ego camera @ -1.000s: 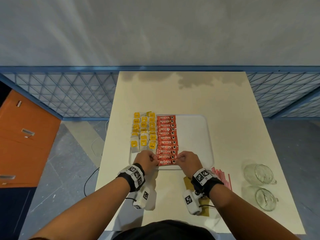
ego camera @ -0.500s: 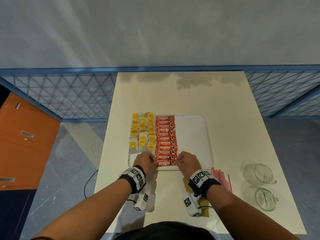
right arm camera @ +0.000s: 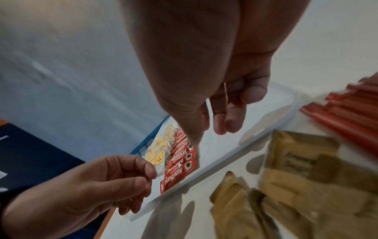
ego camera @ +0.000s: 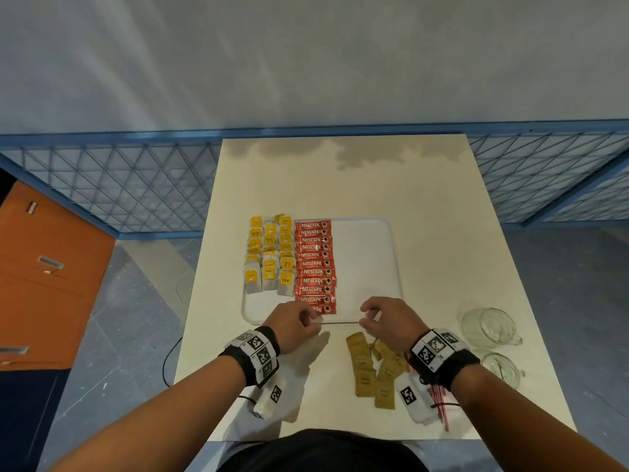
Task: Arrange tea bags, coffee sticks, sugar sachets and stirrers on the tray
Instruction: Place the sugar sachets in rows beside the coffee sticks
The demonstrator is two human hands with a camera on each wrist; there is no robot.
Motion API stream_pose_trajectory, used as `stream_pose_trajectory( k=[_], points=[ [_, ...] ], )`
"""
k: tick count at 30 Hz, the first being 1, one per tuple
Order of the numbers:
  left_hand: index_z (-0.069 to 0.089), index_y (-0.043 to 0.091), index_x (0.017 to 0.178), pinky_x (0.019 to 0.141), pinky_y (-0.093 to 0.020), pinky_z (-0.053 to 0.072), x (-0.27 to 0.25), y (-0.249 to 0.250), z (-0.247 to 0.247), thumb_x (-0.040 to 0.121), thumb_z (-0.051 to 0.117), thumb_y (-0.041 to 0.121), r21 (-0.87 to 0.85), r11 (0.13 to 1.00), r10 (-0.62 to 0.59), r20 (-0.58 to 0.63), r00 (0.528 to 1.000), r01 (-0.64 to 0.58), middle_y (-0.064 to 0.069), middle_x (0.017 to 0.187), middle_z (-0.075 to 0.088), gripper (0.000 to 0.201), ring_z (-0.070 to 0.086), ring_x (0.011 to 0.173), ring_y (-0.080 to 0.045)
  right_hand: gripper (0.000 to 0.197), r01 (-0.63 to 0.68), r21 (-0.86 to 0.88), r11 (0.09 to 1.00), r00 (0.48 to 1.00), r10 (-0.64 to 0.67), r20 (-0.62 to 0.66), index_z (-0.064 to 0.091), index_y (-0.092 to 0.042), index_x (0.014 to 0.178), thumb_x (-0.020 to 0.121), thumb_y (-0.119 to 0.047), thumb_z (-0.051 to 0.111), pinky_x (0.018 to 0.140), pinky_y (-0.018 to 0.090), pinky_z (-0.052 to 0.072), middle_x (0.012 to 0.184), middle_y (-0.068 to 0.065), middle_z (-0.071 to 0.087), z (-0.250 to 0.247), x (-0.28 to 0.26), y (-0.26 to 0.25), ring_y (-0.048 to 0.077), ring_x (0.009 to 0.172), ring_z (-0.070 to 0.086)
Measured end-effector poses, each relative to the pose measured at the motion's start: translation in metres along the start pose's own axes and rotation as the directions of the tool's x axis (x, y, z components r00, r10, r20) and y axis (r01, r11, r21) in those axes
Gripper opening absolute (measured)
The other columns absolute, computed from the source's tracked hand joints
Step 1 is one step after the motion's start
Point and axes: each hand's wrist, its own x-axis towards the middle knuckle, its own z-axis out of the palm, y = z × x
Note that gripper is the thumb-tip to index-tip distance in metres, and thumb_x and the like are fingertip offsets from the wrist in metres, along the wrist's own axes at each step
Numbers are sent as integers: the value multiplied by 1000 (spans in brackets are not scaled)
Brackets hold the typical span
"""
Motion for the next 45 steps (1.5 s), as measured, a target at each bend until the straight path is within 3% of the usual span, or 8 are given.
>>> stream_pose_trajectory(
  k=[5,11,16,22,26,31,39,45],
  points=[
    [64,27,112,72,-19,44,-19,29,24,81,75,44,53,998,39,105,994,-44,11,100,63,37,56,78,-3,53,47,-172,984,994,-30,102,57,-32,135,86,-41,75,96,29,48,128,-9,58,-4,-27,20,11,114,60],
    [45,28,144,104,-38,46,-30,55,63,80,72,54,285,946,95,213,972,-155,2,140,48,74,53,123,-20,91,189,-396,898,973,-118,198,36,-26,149,75,-47,84,95,36,52,154,-2,31,2,-59,39,25,121,58],
    [32,24,149,113,-43,37,-35,71,89,70,80,60,349,926,85,180,980,-145,-2,159,26,99,36,139,-27,112,215,-463,860,970,-134,202,22,-22,152,67,-50,90,96,40,53,167,8,7,20,-68,45,33,126,57],
    [25,23,150,111,-47,38,-31,71,106,68,84,55,460,875,82,165,983,-150,-6,157,23,106,33,137,-31,123,194,-477,857,974,-111,196,9,-23,157,68,-46,91,95,41,55,168,9,3,33,-61,45,34,127,57],
    [34,24,144,104,-43,42,-27,69,111,72,81,49,467,872,89,142,986,-146,-5,147,36,90,40,127,-28,115,192,-446,874,976,-122,182,16,-23,156,70,-41,90,93,38,55,162,10,15,34,-58,48,33,120,60],
    [39,24,141,102,-39,44,-22,72,110,79,76,41,395,913,55,123,991,-100,-4,137,46,74,46,121,-25,84,225,-436,871,970,-161,180,36,-24,145,77,-34,85,82,32,56,138,6,39,34,-54,47,26,102,61],
    [57,21,117,91,-34,50,-16,73,110,88,68,32,336,942,-69,138,988,19,-2,113,55,33,59,100,-23,39,207,-377,903,972,-145,187,56,-17,123,89,-28,72,67,30,46,122,6,46,36,-43,46,22,75,54],
    [62,19,107,89,-35,54,-16,66,102,87,68,30,190,978,-110,133,985,84,-1,105,65,23,63,96,-21,29,218,-349,912,971,-165,175,61,-18,121,95,-30,66,68,28,43,117,4,51,40,-38,47,20,75,53]
  ],
)
